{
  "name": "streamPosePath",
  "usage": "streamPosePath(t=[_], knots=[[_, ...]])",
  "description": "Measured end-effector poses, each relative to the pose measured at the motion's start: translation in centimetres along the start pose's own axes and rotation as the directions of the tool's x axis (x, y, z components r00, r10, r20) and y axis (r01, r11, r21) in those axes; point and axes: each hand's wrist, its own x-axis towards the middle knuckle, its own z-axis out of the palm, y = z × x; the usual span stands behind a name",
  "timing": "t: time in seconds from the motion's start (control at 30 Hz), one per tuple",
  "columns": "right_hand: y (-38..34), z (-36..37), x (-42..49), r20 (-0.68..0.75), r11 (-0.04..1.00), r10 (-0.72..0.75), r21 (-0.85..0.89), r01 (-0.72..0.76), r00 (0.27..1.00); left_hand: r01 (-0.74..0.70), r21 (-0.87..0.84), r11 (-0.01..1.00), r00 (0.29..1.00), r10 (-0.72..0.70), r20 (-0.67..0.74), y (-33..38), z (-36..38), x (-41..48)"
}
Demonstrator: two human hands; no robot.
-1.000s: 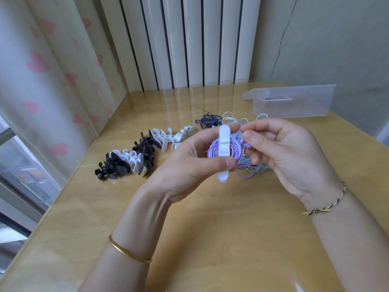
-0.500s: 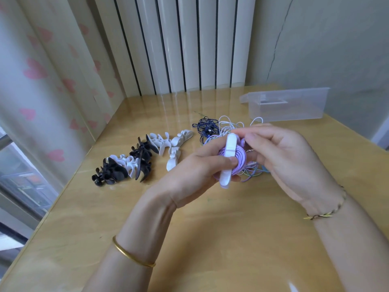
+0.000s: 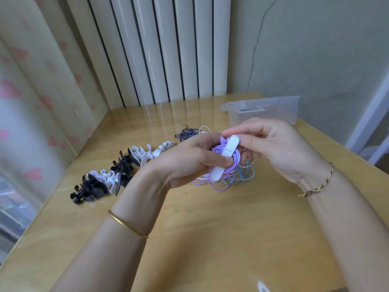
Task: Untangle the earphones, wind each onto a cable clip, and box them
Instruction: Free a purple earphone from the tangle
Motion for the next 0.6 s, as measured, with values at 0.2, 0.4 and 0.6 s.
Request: streamPosePath(t=[0.2, 0.4, 0.6], knots=[[-0.8, -3.1, 0.9, -0.001, 0.988, 0.074, 0.134, -0.073, 0.997, 0.056, -0.035, 0.998, 0.994, -0.059, -0.096, 2.0, 0.1, 4.4], [-0.1, -6.2, 2.5, -0.089, 0.988, 0.143, 0.077, -0.136, 0.986, 0.116, 0.08, 0.99, 0.98, -0.101, -0.172, 3.7, 0.9, 8.3], [0.3, -10.1, 5.3, -0.168, 0.973, 0.208, 0.132, -0.187, 0.964, 0.115, 0.238, 0.964, 0.973, -0.061, -0.222, 5.1, 1.0, 13.2]])
